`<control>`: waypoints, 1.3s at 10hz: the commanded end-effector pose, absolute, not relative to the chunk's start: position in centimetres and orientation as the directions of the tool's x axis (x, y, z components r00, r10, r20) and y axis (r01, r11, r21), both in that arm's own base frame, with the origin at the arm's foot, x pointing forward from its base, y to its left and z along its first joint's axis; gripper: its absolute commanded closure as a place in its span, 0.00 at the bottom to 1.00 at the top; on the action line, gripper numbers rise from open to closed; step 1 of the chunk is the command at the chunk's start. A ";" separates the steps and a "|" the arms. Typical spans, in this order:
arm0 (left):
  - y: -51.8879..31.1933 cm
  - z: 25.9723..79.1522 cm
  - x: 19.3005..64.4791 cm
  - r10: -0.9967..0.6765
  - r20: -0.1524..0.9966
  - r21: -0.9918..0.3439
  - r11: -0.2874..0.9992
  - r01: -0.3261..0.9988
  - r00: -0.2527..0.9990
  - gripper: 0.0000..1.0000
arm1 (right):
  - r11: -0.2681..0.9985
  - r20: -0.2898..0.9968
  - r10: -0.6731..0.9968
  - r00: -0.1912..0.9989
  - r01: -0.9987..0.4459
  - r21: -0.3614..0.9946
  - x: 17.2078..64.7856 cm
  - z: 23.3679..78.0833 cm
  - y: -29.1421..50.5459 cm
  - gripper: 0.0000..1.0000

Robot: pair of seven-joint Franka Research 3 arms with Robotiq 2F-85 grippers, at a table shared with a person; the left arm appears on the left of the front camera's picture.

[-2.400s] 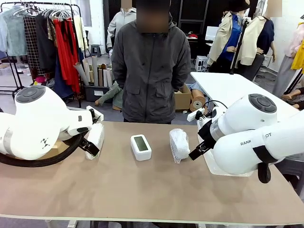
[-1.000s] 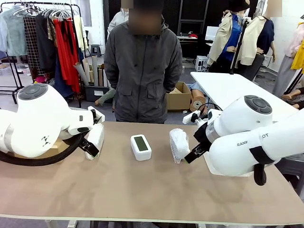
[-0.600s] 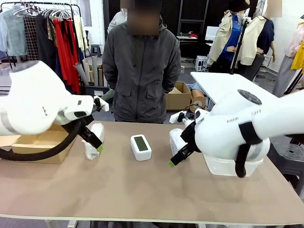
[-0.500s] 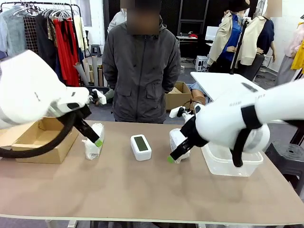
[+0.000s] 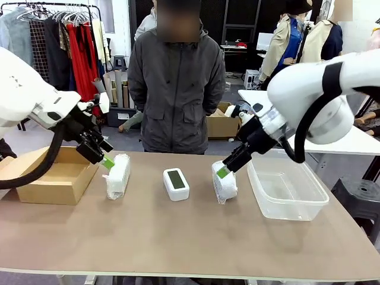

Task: Separate and place wrapped and unwrapped clocks.
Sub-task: Pick up the Digital clock indicated by the person.

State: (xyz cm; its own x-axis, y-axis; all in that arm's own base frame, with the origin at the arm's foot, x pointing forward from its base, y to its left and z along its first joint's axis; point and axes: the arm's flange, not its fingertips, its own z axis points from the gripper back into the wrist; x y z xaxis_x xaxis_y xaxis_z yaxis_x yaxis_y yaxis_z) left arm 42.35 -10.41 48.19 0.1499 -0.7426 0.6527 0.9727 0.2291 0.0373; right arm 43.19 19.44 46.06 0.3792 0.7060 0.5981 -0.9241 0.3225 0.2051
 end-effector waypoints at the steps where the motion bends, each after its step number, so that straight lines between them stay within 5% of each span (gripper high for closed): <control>1: -9.9 48.2 44.3 -0.743 0.668 0.073 0.135 0.988 0.052 0.00 | 0.146 0.635 0.735 0.240 -0.969 0.197 44.9 46.8 18.7 0.00; 3: -9.3 49.5 44.8 -0.731 0.682 0.144 0.099 0.985 -0.026 0.00 | 0.042 0.638 0.761 0.119 -0.990 0.135 45.5 48.6 18.2 0.00; 9: -9.5 49.4 44.3 -0.766 0.642 0.129 0.116 0.985 0.006 0.00 | 0.084 0.618 0.771 0.153 -0.987 0.140 44.6 48.4 18.3 0.00; 13: -6.6 53.0 46.5 -0.734 0.678 0.094 0.058 0.994 -0.021 0.00 | -0.185 0.758 0.638 -0.133 -0.983 -0.017 48.0 52.3 16.7 0.00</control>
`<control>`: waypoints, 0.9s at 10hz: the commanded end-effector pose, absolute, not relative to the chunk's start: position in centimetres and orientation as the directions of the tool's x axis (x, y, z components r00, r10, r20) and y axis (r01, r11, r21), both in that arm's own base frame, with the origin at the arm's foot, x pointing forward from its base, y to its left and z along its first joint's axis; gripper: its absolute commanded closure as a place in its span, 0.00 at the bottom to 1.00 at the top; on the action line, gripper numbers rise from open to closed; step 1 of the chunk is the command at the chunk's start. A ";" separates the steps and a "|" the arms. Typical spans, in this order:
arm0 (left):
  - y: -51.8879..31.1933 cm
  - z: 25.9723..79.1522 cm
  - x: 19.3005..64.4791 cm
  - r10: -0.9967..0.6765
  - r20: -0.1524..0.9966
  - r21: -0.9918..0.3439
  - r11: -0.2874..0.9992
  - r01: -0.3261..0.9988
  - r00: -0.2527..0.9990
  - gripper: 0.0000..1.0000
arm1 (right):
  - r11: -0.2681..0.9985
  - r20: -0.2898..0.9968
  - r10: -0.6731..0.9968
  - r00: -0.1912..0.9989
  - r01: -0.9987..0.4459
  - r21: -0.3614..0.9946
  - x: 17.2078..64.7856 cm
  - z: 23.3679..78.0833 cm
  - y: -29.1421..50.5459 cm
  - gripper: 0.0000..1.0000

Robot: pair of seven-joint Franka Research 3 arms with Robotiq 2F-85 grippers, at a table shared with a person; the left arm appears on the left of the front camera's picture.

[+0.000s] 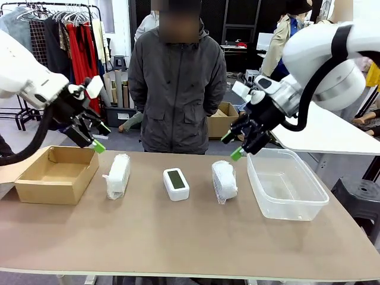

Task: Separate and place wrapped and unwrapped clocks.
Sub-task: Pick up the Digital clock indicated by the person.

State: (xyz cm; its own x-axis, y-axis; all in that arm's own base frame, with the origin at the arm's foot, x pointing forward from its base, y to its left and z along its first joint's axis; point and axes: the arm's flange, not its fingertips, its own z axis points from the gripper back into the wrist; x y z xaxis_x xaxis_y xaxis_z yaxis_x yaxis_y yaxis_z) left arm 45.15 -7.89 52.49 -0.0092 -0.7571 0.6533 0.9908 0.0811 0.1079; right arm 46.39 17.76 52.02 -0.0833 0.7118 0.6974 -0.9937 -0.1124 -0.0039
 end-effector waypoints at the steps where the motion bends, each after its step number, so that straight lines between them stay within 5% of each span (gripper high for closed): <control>1: -5.6 53.3 47.0 -0.709 0.705 0.089 0.059 0.994 -0.021 0.00 | -0.176 0.757 0.637 -0.145 -0.984 -0.041 48.6 53.3 16.1 0.00; 9: -1.8 55.6 49.7 -0.649 0.753 0.152 0.007 0.988 -0.112 0.00 | 0.025 0.744 0.654 -0.137 -0.979 -0.202 52.4 59.4 7.8 0.00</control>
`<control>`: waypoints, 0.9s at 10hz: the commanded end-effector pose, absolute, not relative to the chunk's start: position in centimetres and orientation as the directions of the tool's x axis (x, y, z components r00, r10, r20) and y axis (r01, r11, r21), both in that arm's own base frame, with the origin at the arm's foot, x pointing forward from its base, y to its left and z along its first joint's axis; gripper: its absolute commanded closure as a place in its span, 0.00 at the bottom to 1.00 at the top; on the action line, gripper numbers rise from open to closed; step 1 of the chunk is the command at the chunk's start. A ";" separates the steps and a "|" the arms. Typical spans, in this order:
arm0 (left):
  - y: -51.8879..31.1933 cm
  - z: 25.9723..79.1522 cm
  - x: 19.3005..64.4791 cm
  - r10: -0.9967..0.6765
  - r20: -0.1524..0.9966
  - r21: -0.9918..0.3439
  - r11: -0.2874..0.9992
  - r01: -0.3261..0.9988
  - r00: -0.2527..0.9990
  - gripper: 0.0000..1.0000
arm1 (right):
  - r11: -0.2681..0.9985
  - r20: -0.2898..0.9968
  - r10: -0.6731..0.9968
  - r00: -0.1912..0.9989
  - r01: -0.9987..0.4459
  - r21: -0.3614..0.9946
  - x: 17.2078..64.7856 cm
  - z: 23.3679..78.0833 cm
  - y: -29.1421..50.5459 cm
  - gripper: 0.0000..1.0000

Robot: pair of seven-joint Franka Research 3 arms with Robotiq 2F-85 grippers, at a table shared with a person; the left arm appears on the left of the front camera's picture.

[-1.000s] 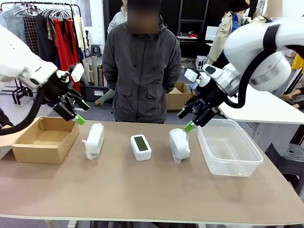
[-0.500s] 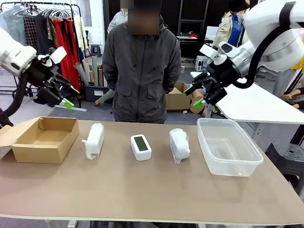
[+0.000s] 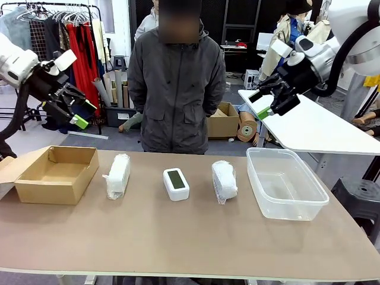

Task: Separate and place wrapped and unwrapped clocks.
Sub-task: Pick up the Digital clock indicated by the person.

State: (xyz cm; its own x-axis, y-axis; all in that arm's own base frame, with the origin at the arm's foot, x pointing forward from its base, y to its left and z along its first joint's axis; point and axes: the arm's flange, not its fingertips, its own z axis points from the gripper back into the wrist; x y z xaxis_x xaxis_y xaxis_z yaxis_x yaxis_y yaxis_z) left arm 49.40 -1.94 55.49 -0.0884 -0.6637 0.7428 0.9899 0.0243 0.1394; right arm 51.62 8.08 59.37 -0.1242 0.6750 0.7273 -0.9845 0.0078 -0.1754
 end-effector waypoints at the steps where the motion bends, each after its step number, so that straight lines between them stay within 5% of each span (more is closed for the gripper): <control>1: -1.6 56.0 49.6 -0.646 0.754 0.163 0.012 0.987 -0.117 0.00 | 0.053 0.752 0.647 -0.122 -0.977 -0.205 52.5 59.8 6.6 0.00; 9: -1.1 57.6 49.8 -0.651 0.752 0.169 0.036 0.985 -0.105 0.00 | 0.097 0.742 0.666 -0.073 -0.978 -0.184 52.3 59.8 3.9 0.00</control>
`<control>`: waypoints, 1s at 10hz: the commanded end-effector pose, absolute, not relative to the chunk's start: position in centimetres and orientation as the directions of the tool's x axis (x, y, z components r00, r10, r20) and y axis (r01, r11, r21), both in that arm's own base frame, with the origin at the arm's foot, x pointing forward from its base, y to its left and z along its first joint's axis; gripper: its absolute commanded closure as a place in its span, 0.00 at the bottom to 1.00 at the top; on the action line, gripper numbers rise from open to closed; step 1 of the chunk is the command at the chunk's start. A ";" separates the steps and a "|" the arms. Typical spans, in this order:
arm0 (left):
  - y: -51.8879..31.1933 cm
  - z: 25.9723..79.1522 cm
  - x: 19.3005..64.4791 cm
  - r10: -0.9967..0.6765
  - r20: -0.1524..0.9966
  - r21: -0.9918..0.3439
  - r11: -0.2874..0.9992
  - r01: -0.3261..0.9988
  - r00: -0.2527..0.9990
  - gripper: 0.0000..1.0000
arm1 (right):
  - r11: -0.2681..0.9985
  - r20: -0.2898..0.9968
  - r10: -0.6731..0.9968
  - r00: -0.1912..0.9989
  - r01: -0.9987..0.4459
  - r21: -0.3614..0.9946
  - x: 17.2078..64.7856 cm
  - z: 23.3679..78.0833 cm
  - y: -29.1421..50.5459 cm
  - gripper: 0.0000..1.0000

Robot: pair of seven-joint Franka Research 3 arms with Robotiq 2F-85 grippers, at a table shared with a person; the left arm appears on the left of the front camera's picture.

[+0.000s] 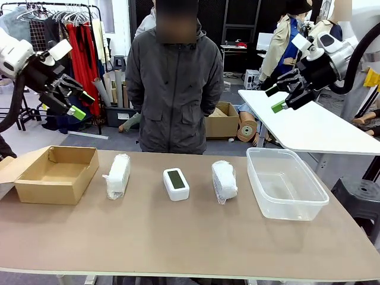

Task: Separate and place wrapped and unwrapped clocks.
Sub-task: Pick up the Digital clock indicated by the person.

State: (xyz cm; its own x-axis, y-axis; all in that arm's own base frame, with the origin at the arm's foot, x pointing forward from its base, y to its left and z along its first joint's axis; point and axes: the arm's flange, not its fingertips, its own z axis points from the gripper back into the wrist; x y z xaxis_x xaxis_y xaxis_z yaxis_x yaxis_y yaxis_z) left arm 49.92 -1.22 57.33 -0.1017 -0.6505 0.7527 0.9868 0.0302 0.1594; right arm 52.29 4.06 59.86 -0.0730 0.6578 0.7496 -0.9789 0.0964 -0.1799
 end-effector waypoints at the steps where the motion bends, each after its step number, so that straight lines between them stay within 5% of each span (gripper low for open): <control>1: -1.1 57.6 49.8 -0.651 0.752 0.169 0.036 0.985 -0.105 0.00 | 0.097 0.742 0.666 -0.073 -0.978 -0.184 52.3 59.8 3.9 0.00; 10: -1.1 57.6 49.8 -0.651 0.752 0.169 0.036 0.985 -0.105 0.00 | 0.097 0.742 0.666 -0.073 -0.978 -0.184 52.3 59.8 3.9 0.00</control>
State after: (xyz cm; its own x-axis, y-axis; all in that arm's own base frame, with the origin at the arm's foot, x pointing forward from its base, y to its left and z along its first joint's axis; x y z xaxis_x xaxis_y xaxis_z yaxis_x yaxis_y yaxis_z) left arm 49.86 -1.13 57.46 -0.1021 -0.6518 0.7515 0.9862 0.0326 0.1622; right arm 52.30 4.02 59.84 -0.0723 0.6582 0.7493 -0.9789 0.0970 -0.1797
